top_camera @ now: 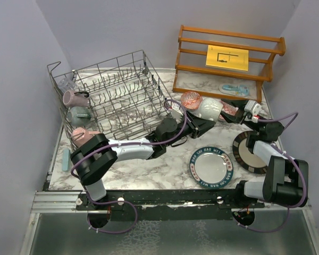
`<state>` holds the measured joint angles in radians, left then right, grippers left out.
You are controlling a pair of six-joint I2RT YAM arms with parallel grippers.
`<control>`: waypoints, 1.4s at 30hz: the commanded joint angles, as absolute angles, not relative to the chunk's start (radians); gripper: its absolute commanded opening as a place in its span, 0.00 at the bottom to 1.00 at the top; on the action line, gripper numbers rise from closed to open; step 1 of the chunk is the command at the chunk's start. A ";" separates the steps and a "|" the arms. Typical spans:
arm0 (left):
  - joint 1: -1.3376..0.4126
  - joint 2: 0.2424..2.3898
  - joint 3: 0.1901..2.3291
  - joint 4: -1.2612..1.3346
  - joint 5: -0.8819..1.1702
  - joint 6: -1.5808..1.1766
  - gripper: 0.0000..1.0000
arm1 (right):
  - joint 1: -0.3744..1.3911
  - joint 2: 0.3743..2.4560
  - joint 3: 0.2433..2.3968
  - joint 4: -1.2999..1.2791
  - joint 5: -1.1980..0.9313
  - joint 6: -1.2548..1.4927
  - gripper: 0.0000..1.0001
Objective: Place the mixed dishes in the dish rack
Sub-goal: Pick up the cup at the center of the board.
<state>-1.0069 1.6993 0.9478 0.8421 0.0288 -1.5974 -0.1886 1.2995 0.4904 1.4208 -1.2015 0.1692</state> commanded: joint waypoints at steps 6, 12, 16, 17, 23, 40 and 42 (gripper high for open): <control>-1.005 1.687 0.996 1.024 0.077 -1.443 0.00 | -0.183 1.305 0.542 1.247 -1.174 0.087 0.45; -1.004 1.690 1.004 1.058 0.098 -1.420 0.00 | -0.183 1.321 0.545 1.236 -1.184 0.073 0.15; -1.004 1.690 0.989 1.050 0.079 -1.438 0.00 | -0.183 1.304 0.516 1.317 -1.187 0.068 0.01; -1.005 1.690 0.981 1.044 0.069 -1.451 0.00 | -0.183 1.298 0.508 1.338 -1.186 0.069 0.01; -1.000 1.690 0.961 0.947 0.054 -1.516 0.37 | -0.182 1.253 0.484 1.401 -1.169 0.069 0.01; -0.978 1.748 0.967 0.971 0.083 -1.534 0.00 | -0.183 1.246 0.462 1.482 -1.200 0.099 0.01; -0.975 1.745 0.965 0.984 0.086 -1.508 0.00 | -0.183 1.244 0.464 1.483 -1.214 0.103 0.01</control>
<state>-0.9989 1.7370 0.9512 0.9047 0.0982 -1.5608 -0.1852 1.2732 0.4641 1.4063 -1.1717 0.0685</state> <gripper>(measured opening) 0.143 0.084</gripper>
